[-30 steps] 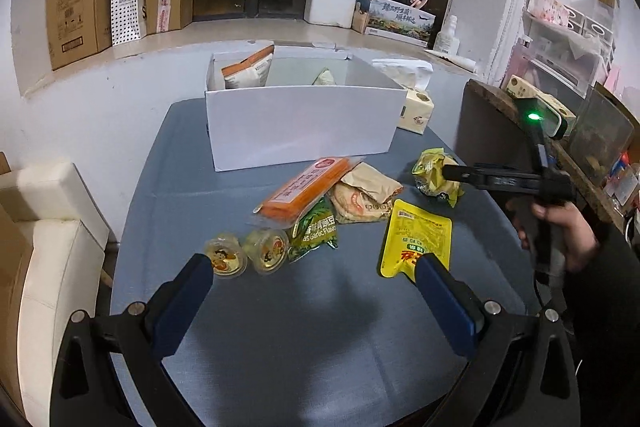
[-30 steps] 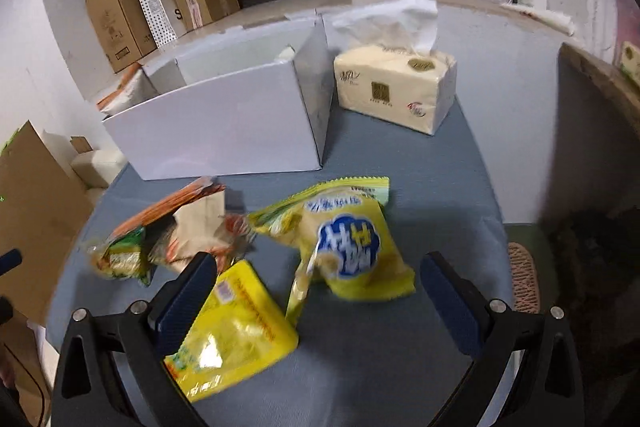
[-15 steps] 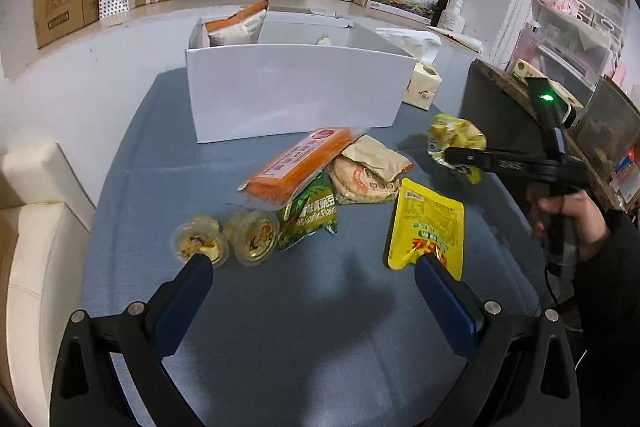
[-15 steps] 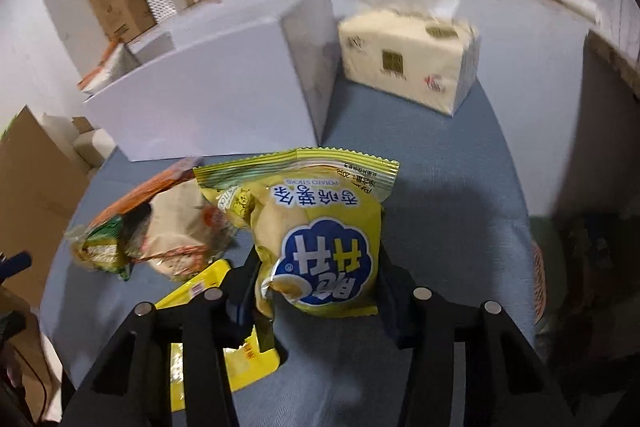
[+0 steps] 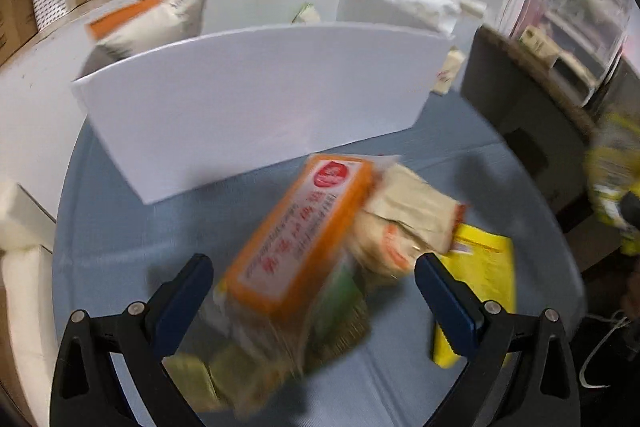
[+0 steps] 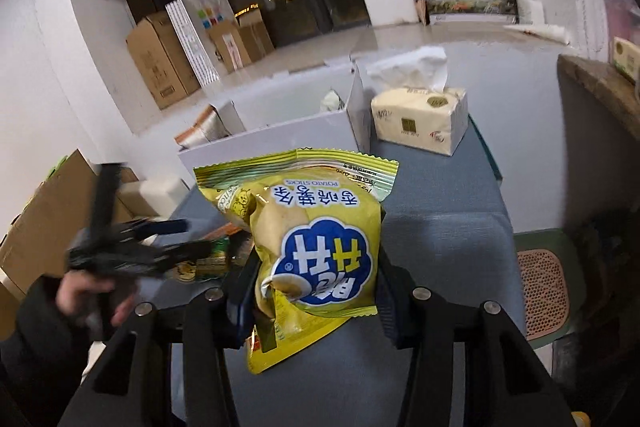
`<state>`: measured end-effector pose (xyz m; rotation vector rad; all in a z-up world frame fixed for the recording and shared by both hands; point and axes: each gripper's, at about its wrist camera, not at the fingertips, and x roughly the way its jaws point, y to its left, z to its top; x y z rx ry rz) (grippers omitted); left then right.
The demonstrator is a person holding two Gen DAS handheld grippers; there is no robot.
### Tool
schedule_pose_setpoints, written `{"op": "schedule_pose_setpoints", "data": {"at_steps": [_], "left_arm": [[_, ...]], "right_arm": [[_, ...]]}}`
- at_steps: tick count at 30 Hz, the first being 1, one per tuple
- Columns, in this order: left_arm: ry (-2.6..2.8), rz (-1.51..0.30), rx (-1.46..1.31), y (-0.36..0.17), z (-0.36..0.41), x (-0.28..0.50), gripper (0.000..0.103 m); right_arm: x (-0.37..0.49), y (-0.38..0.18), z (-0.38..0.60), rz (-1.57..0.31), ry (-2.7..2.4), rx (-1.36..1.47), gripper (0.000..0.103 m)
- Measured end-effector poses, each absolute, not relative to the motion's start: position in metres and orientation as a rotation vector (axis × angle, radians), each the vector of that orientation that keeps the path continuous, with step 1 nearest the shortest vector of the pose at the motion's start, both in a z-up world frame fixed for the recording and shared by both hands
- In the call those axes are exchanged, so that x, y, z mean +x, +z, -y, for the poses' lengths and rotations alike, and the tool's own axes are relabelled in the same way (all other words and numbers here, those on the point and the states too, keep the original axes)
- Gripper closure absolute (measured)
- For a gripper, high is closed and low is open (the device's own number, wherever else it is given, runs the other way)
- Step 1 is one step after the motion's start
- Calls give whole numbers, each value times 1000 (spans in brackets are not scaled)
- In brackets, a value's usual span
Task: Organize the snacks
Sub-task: 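Grasp the yellow chip bag with the right gripper while the left grasps the orange-labelled pack, then carry the yellow chip bag into the box with right gripper while left drops the orange pack in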
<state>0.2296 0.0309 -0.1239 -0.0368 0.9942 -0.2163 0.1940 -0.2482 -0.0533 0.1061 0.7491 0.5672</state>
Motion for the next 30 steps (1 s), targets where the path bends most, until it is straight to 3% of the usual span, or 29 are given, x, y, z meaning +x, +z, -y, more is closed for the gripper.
{"op": "schedule_pose_setpoints", "data": {"at_steps": [4, 6, 8, 9, 11, 14, 20, 30], "left_arm": [[-193, -1031, 53, -137, -21, 246, 2], [-182, -1048, 79, -142, -18, 251, 16], [-193, -1049, 40, -141, -21, 256, 39], [-181, -1051, 42, -140, -22, 259, 43], [-180, -1042, 72, -135, -21, 260, 62], [-173, -1009, 123, -124, -19, 257, 78], [-174, -939, 48, -101, -39, 238, 88], [-219, -734, -113, -30, -64, 187, 88]], "right_arm": [[189, -52, 253, -747, 571, 128, 50], [188, -52, 252, -744, 548, 101, 50], [187, -52, 251, -741, 544, 83, 50], [187, -52, 249, -740, 547, 82, 50], [186, -53, 247, -739, 554, 77, 50], [186, -56, 242, -745, 569, 72, 50], [185, -62, 236, -756, 587, 76, 50], [192, -60, 214, -759, 626, 66, 50]]}}
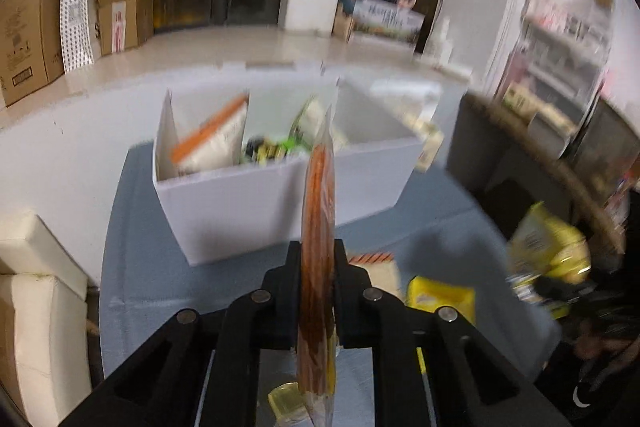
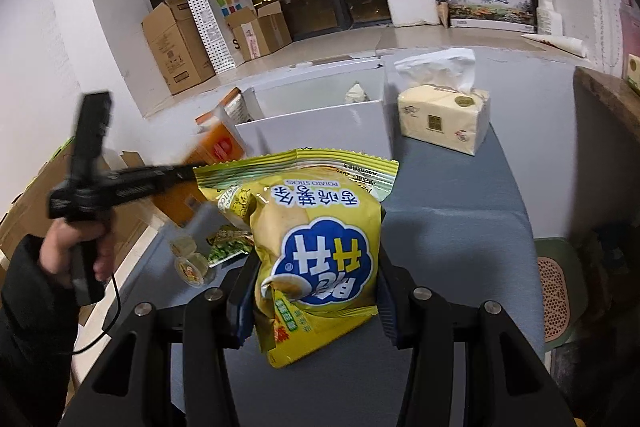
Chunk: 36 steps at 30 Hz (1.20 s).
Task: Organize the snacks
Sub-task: 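Carry the yellow chip bag into the box with right gripper while left drops the orange pack in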
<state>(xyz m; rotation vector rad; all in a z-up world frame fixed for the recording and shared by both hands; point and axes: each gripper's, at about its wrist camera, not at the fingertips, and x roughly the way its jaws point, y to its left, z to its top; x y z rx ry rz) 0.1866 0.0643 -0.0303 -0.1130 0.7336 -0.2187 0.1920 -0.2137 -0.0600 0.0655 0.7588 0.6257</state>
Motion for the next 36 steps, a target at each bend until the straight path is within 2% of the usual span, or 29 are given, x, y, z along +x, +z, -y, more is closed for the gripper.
{"op": "schedule_pose_setpoints", "data": {"at_steps": [4, 11, 21, 24, 25, 26, 27, 28, 30, 36], "left_arm": [[-218, -669, -132, 4, -67, 189, 88], [-198, -624, -211, 36, -74, 237, 88], [-125, -628, -295, 39, -80, 335, 88], [-90, -676, -280, 28, -79, 358, 85], [-61, -698, -281, 24, -81, 365, 66], [-30, -718, -281, 20, -82, 369, 25], [-7, -736, -284, 15, -84, 370, 4], [5, -728, -291, 13, -86, 369, 0], [19, -725, -287, 7, -91, 367, 0], [24, -749, -315, -4, -104, 356, 0]], "right_arm": [[208, -50, 202, -754, 642, 79, 50], [258, -19, 175, -737, 656, 96, 49], [368, 3, 138, -768, 603, 115, 49], [399, 0, 131, -781, 559, 98, 48], [406, -1, 129, -788, 547, 97, 47], [415, -3, 127, -800, 545, 98, 46], [423, -6, 124, -816, 542, 90, 41], [429, -9, 121, -832, 532, 75, 22], [434, -12, 119, -826, 506, 65, 0], [428, -21, 129, -832, 507, 124, 0]]}}
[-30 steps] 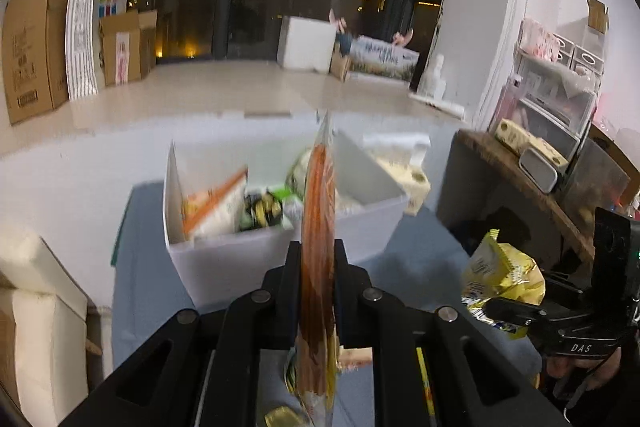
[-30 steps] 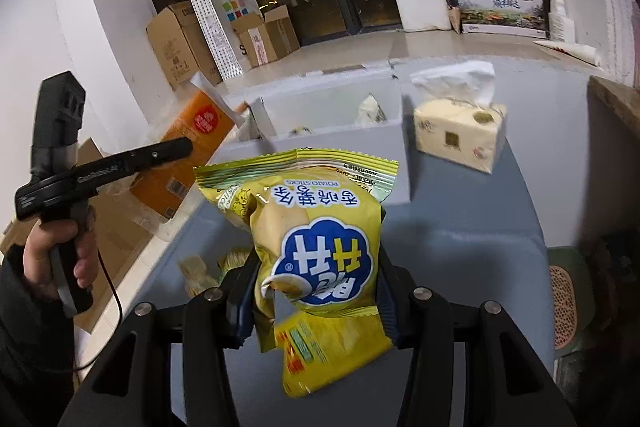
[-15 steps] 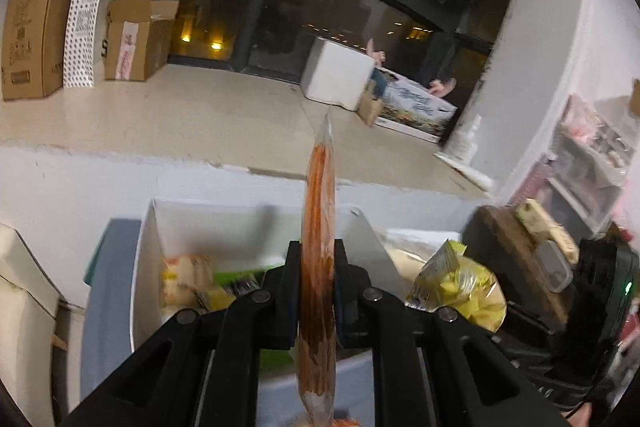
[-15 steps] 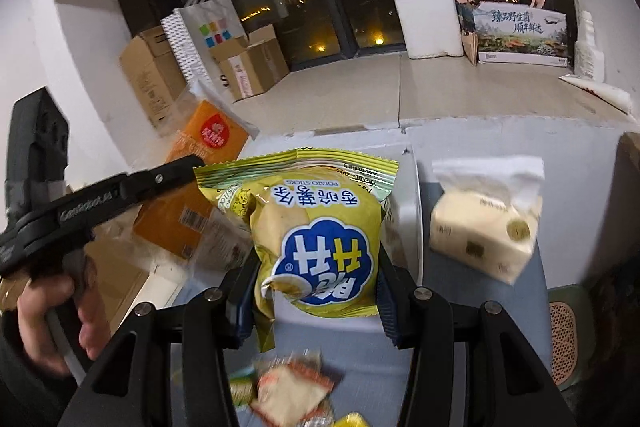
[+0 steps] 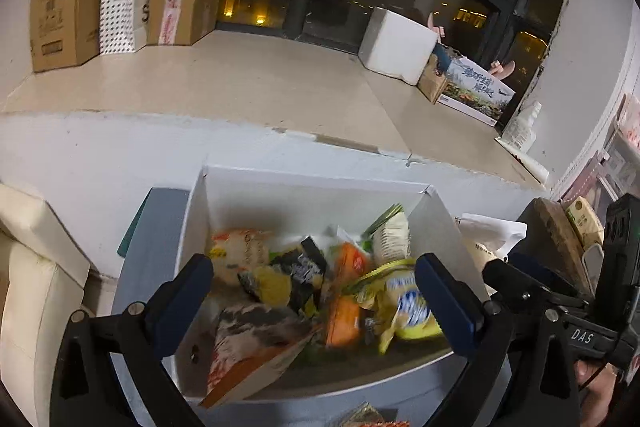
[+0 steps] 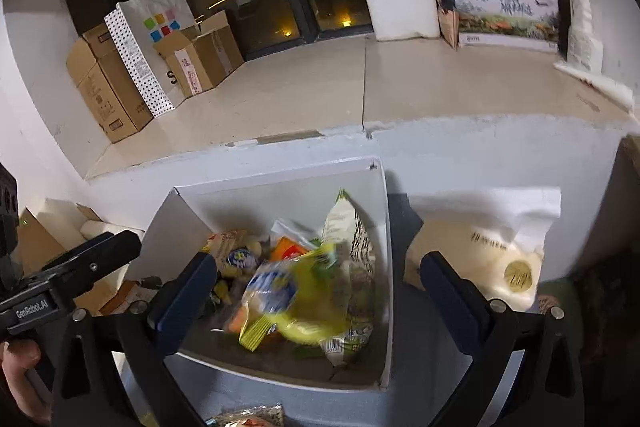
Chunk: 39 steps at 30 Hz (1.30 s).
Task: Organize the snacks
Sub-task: 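Carry the yellow chip bag into the box with right gripper while left drops the orange pack in, then grasp the flatbread pack with the right gripper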
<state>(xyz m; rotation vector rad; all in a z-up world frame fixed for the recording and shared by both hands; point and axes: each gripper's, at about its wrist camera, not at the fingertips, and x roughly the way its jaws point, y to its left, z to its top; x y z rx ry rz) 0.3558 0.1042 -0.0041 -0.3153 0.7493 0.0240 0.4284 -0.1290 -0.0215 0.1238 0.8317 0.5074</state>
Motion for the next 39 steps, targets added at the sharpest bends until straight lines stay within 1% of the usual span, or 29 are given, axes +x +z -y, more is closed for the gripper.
{"op": "schedule_pose_setpoints", "data": {"at_steps": [7, 9, 11, 14, 17, 20, 24, 27, 30, 35, 39], "left_arm": [[7, -741, -284, 1, -106, 306, 0], [-25, -726, -268, 4, -103, 284, 0], [-22, -710, -223, 6, -99, 256, 0], [-18, -699, -185, 3, -96, 220, 0], [-50, -691, -196, -3, -95, 186, 0], [-50, -687, -208, -10, -92, 152, 0], [-10, -674, -133, -24, -83, 119, 0], [-5, -715, -137, -41, -82, 103, 0], [-29, -741, -191, -56, -83, 91, 0], [-23, -772, -212, -75, -83, 75, 0], [3, -771, -242, -84, -90, 68, 0]], "right_arm": [[399, -9, 137, -767, 542, 145, 0], [382, -5, 143, -750, 560, 157, 0], [364, -4, 146, -757, 604, 131, 0], [324, -5, 156, -712, 608, 68, 0], [284, -16, 167, -696, 646, 44, 0], [243, -40, 180, -715, 640, 61, 0], [211, -76, 187, -771, 672, 122, 0], [207, -105, 183, -850, 663, 191, 0], [205, -122, 165, -902, 669, 154, 0], [206, -128, 142, -921, 649, 100, 0], [217, -125, 128, -893, 618, 66, 0]]}}
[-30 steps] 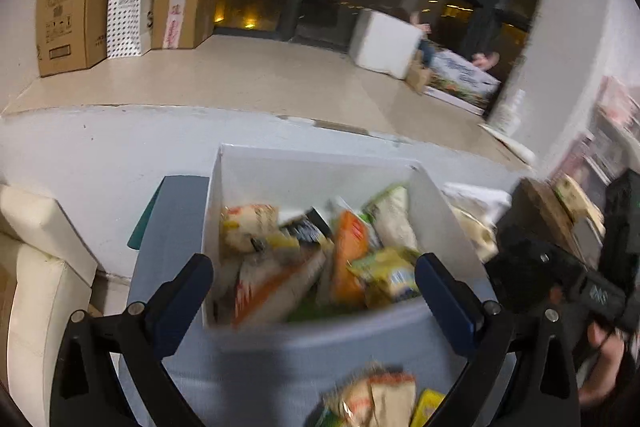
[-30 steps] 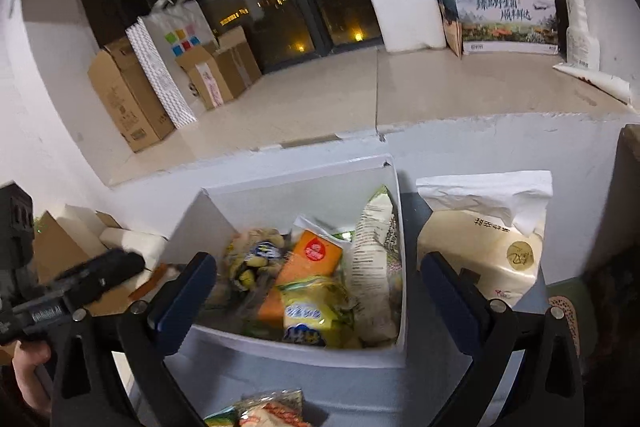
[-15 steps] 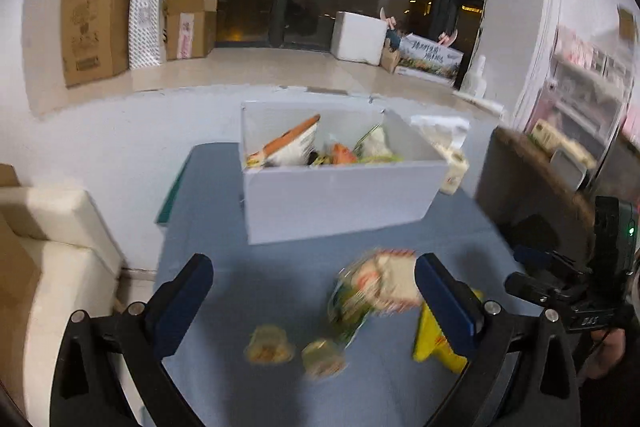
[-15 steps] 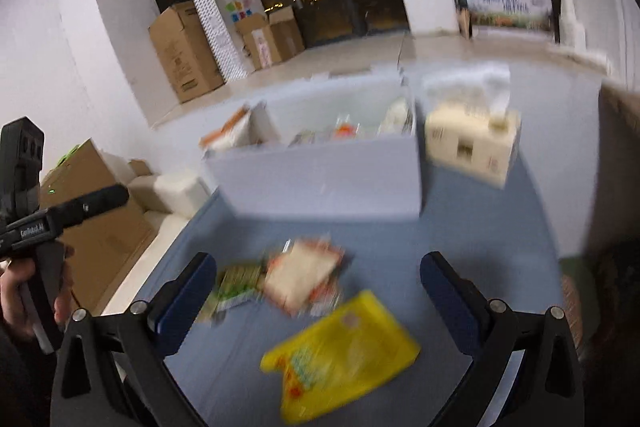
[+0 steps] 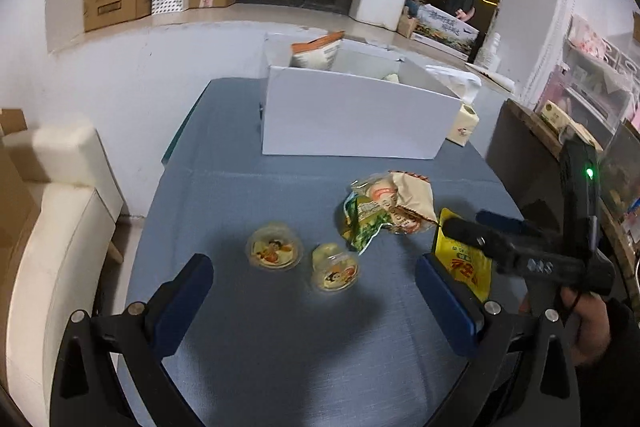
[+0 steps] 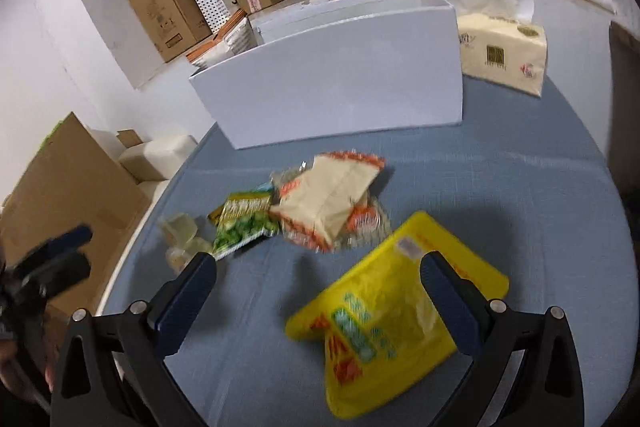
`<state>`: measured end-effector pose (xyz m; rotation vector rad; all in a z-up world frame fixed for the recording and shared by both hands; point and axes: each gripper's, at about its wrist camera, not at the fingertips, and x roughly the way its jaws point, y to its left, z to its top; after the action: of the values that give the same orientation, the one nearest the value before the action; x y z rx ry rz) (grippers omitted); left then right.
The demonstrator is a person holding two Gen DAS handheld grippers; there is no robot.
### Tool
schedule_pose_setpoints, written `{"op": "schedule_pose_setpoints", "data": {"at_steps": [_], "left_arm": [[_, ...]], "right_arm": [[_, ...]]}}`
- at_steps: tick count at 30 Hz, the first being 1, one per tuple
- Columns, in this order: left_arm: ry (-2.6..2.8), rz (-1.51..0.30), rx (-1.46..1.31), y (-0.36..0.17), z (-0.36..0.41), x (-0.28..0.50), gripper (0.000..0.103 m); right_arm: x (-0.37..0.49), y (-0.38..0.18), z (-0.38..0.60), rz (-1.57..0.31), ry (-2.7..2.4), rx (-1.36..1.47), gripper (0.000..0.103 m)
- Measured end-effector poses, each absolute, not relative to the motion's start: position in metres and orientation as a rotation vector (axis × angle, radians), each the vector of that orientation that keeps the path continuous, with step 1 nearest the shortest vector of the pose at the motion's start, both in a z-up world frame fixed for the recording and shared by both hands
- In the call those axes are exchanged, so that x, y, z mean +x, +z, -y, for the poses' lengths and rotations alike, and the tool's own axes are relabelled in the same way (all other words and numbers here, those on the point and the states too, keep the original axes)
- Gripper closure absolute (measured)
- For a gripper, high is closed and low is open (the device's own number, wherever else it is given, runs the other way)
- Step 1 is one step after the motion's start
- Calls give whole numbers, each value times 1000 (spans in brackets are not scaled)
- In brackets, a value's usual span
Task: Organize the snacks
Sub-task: 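Grasp the flatbread pack with the right gripper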
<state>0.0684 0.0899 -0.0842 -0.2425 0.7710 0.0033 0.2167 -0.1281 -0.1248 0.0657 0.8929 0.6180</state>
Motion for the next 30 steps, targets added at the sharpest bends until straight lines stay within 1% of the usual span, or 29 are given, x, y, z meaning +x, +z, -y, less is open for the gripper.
{"op": "schedule_pose_setpoints", "data": {"at_steps": [11, 17, 18, 19, 20, 21, 22, 24, 25, 27, 28, 30], "left_arm": [[12, -785, -295, -96, -100, 66, 0], [7, -799, -315, -103, -101, 69, 0], [9, -801, -318, -105, -101, 70, 0], [10, -803, -321, -106, -100, 70, 0], [10, -805, -323, -107, -101, 70, 0], [12, -811, -326, -108, -101, 71, 0], [15, -813, -327, -109, -101, 72, 0], [21, -815, -337, -111, -103, 73, 0], [20, -816, -341, -112, -104, 73, 0], [26, -820, -342, -113, -104, 75, 0], [32, -822, -340, -114, -104, 77, 0], [39, -826, -336, -115, -104, 80, 0]], "right_arm": [[258, -139, 84, -944, 563, -70, 0], [272, -153, 86, -1023, 538, -12, 0], [272, -154, 88, -1025, 532, -2, 7], [272, -155, 89, -1034, 521, -7, 23], [272, -155, 89, -1032, 514, -10, 34], [271, -154, 91, -1026, 507, -12, 36], [271, -151, 92, -1022, 505, -15, 41], [271, -149, 95, -1016, 504, -15, 45], [270, -147, 98, -1011, 507, -11, 54], [268, -144, 103, -1005, 511, -4, 57], [268, -144, 104, -1004, 515, -3, 61], [262, -139, 109, -990, 518, -8, 61]]}}
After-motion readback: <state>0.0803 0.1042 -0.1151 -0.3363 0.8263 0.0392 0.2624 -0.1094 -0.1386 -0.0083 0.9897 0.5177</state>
